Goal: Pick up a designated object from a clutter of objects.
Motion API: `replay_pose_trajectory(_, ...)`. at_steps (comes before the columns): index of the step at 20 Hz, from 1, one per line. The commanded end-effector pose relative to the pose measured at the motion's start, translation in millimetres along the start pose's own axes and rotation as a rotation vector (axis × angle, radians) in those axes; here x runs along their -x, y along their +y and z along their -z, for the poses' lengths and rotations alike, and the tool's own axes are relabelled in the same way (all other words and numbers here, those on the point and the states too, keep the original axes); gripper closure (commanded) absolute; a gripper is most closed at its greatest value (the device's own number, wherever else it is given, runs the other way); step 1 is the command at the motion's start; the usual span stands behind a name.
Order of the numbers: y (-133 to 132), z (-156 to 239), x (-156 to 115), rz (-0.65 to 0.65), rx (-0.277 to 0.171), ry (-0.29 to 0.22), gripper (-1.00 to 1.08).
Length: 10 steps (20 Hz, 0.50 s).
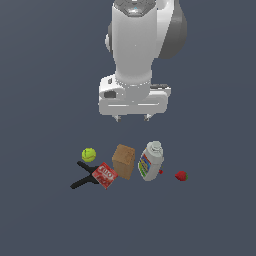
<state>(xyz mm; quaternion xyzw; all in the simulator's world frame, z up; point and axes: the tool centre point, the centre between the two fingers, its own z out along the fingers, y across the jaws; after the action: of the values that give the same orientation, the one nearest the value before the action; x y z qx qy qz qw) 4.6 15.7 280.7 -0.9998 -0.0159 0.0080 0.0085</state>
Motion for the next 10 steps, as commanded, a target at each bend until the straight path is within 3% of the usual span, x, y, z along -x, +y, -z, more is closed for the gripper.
replay_pose_trajectory(1, -6, -13, -4, 0.024, 0.006, 0.0, -0.92)
replay_pose_trajectory(10, -46, -92, -25, 0.179, 0.031, 0.003, -0.92)
